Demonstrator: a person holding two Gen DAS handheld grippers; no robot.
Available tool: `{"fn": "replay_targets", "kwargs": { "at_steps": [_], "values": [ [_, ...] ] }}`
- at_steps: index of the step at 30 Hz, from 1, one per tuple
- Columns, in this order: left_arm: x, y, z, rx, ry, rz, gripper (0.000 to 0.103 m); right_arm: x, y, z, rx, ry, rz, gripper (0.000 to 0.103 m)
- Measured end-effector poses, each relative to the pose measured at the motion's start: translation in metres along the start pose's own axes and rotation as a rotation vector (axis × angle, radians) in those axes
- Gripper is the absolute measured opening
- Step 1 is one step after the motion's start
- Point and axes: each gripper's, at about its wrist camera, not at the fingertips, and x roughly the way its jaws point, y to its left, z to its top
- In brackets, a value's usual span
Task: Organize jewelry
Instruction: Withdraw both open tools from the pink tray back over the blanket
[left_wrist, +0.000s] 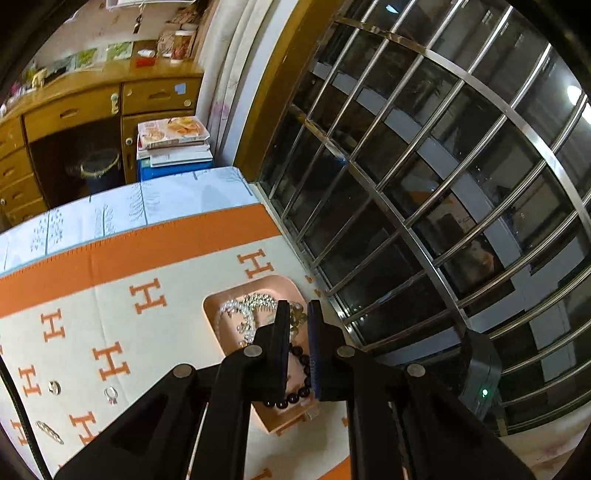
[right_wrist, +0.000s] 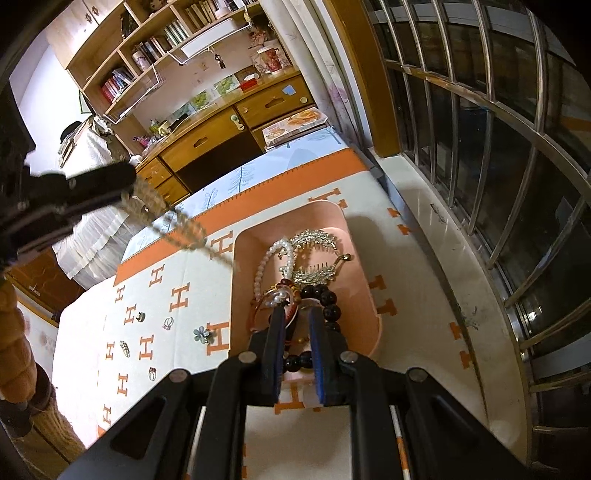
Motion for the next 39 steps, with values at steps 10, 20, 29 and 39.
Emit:
{"fn": "replay_targets", "kwargs": {
  "at_steps": [10,20,29,39],
  "values": [
    [0.056,0.013,-0.004,-0.006,0.073,0.079,0.007,0.007,-0.003,-0.002,0.005,0.012,0.001,0.013],
    [0.069,0.035,-0.028,-0.033,0.098,0.124,0.056,0.012,-0.001,-0.001,-0.007,0.024,-0.012,0.013],
    [0.024,0.056,-0.075,-0.090,0.020,0.205,0.079,0.005,0.008,-0.005,-0.039,0.004,-0.035,0.013],
    [-0.015,0.084,-0.146,-0.173,0.014,0.316,0.084,0.003,0.038,-0.032,-0.099,0.038,-0.050,0.013]
  ]
}}
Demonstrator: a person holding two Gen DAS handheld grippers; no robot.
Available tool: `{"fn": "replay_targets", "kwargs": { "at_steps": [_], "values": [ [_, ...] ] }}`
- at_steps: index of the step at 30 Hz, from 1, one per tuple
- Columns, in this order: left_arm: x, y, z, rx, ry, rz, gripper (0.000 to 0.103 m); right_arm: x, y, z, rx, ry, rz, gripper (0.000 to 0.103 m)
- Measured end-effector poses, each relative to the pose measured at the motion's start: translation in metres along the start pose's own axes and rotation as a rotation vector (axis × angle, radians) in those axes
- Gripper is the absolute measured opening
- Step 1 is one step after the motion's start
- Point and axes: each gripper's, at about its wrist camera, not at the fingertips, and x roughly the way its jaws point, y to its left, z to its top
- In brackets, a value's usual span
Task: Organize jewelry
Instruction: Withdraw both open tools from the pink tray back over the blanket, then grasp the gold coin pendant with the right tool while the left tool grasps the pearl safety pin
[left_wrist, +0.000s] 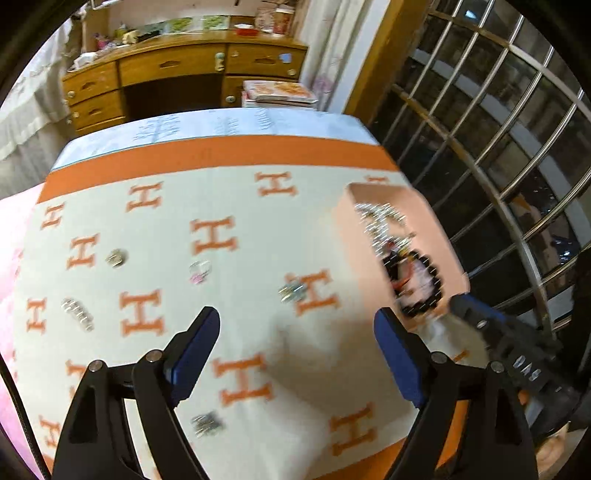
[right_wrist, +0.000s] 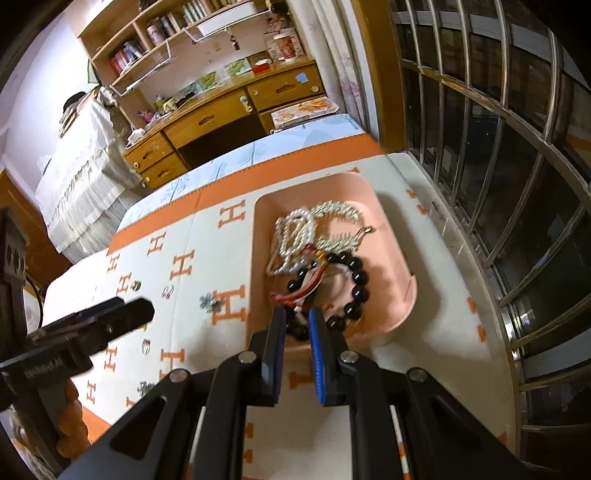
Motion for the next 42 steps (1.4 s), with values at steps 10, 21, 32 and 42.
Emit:
{"fn": "replay_targets", "kwargs": {
  "at_steps": [10,21,32,42],
  "values": [
    [-0.039,0.059,-0.041,-0.073,-0.097,0.137,0.095,0.006,0.046,-0.022,-0.093,0.061,0.019,0.013],
    [-0.056,0.132,-0.052,-0.227,-0.168,0.224,0.099,0.017,0.116,-0.020,-0.224,0.100,0.079,0.035],
    [-0.059,0.194,-0.036,-0.276,-0.092,0.179,0.099,0.025,0.176,0.017,-0.335,0.125,0.105,0.036],
    [-0.053,0.228,-0.008,-0.384,-0.086,0.222,0.098,0.057,0.229,0.057,-0.459,0.176,0.129,0.036]
  ]
}}
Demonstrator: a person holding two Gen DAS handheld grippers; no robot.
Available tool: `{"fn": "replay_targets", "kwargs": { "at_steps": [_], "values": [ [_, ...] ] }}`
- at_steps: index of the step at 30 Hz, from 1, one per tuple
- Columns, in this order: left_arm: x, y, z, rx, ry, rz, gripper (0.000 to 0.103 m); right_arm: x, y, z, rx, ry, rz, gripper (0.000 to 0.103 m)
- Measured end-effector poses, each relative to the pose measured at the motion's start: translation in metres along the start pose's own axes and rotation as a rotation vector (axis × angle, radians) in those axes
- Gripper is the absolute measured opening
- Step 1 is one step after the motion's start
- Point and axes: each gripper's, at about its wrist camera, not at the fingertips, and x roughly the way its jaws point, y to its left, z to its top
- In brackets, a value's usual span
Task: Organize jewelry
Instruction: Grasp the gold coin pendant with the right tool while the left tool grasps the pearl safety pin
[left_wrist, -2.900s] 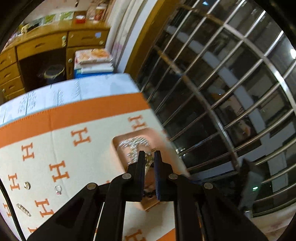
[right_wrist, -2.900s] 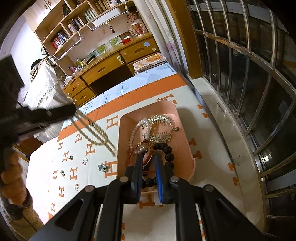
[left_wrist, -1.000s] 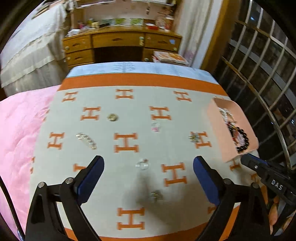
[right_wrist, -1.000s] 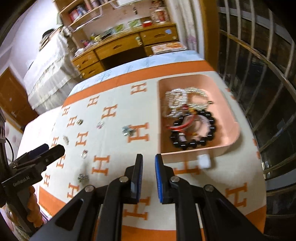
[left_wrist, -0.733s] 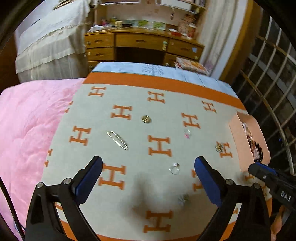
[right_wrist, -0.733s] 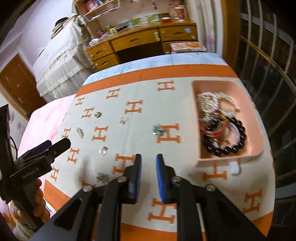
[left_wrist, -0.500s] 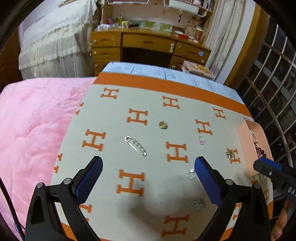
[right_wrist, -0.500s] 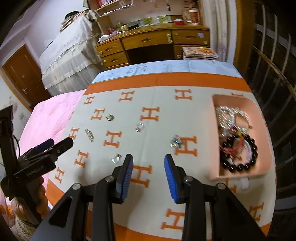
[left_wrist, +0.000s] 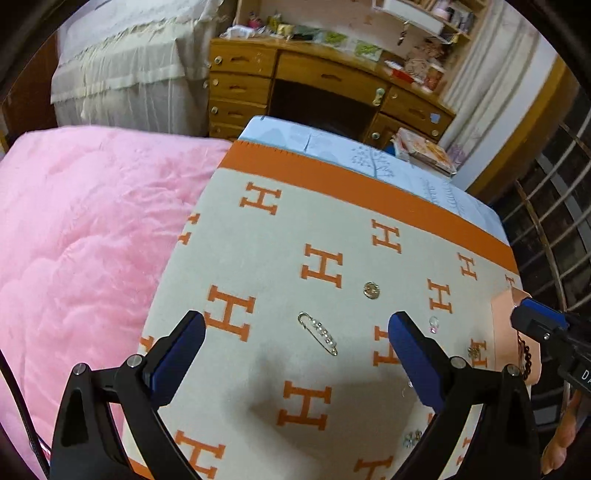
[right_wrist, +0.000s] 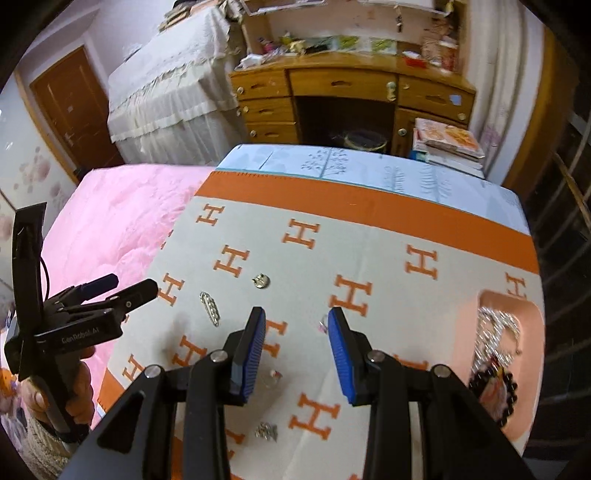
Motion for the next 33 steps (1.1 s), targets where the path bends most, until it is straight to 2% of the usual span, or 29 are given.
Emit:
{"fn": "replay_targets", "kwargs": {
  "at_steps": [5,10,12,20,24,26,33],
  "values": [
    [0.030,0.005,-0.002,-0.049,0.058,0.014,0.084,0.051,0.008,0.022,-0.024,0.087,0.063,0.036],
    [0.064,0.016,-0.006,-0.117,0.133,0.024,0.053,0.102,0.024,0.032,-0.074,0.157,0.083,0.036],
    [0.072,0.024,-0.009,-0.152,0.154,0.029,0.049,0.119,0.028,0.034,-0.089,0.180,0.081,0.036],
    [0.077,0.038,-0.013,-0.183,0.153,0.039,0.049,0.162,0.046,0.033,-0.158,0.248,0.042,0.036],
    [0.076,0.037,-0.012,-0.176,0.158,0.028,0.049,0.165,0.059,0.027,-0.234,0.226,-0.030,0.034],
    [0.075,0.034,-0.011,-0.167,0.160,0.022,0.049,0.164,0.061,0.024,-0.262,0.212,-0.063,0.020],
    [0.084,0.017,-0.008,-0.147,0.191,0.013,0.048,0.148,0.037,0.011,-0.160,0.212,0.007,0.020]
  ]
}}
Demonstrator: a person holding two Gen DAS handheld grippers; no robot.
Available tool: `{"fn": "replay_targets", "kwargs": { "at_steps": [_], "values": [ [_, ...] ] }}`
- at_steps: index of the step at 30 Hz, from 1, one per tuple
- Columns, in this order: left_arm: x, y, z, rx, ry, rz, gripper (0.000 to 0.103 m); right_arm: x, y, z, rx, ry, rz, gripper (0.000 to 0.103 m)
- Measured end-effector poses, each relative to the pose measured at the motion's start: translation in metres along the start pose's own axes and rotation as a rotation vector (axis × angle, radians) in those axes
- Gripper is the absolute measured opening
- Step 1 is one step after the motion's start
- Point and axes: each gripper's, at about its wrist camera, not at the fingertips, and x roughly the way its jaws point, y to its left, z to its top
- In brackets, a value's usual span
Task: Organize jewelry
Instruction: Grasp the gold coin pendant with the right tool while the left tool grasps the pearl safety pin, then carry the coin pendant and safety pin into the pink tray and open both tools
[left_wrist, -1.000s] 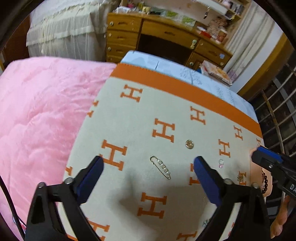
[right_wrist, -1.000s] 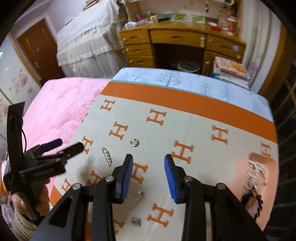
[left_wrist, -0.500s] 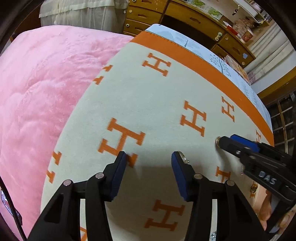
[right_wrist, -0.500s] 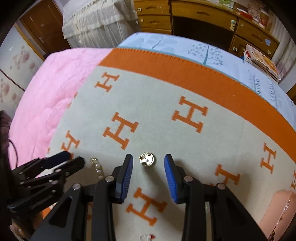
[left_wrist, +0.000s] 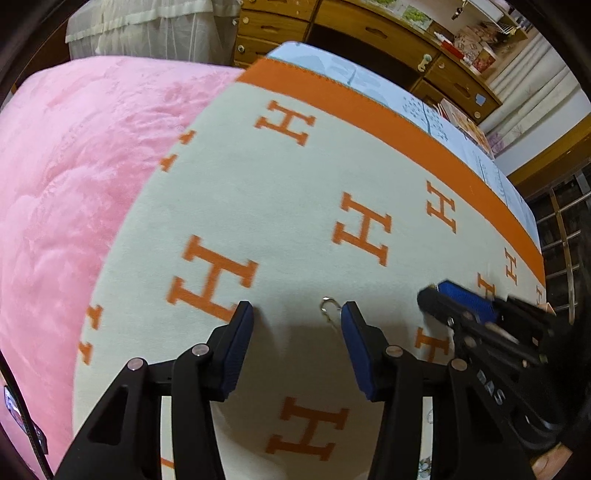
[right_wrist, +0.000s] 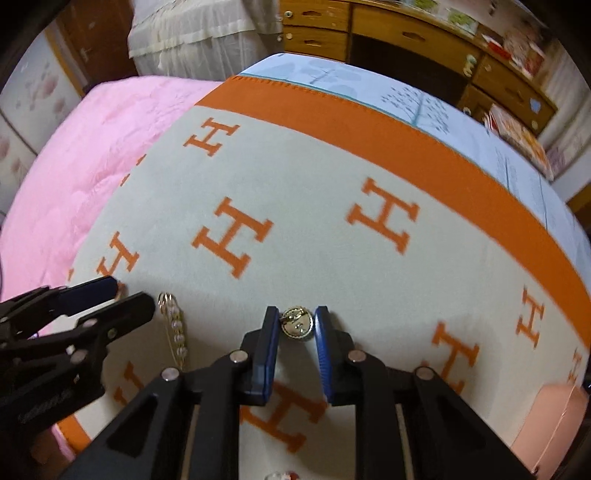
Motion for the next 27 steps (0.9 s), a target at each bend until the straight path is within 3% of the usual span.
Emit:
{"fn": "replay_targets", "kwargs": {
  "at_steps": [6,9,15,19,26,27],
  "values": [
    [0.004,-0.017,0.003,0.017,0.000,0.024,0.045,-0.012,-0.017,-0.027,0.099,-0.018,0.105,0.020],
    [0.007,-0.028,0.002,0.063,-0.006,0.092,0.037,-0.023,-0.024,-0.041,0.140,-0.040,0.150,0.020],
    [0.014,-0.057,-0.003,0.159,-0.014,0.225,0.032,-0.047,-0.041,-0.061,0.213,-0.101,0.222,0.020],
    [0.013,-0.067,-0.008,0.180,0.002,0.213,0.015,-0.055,-0.054,-0.071,0.259,-0.125,0.255,0.020],
    [0.006,-0.071,-0.022,0.153,0.012,0.148,0.013,-0.081,-0.073,-0.094,0.302,-0.196,0.276,0.019],
    [0.005,-0.071,-0.024,0.154,0.016,0.136,0.009,-0.085,-0.075,-0.097,0.305,-0.208,0.274,0.019]
  ]
}}
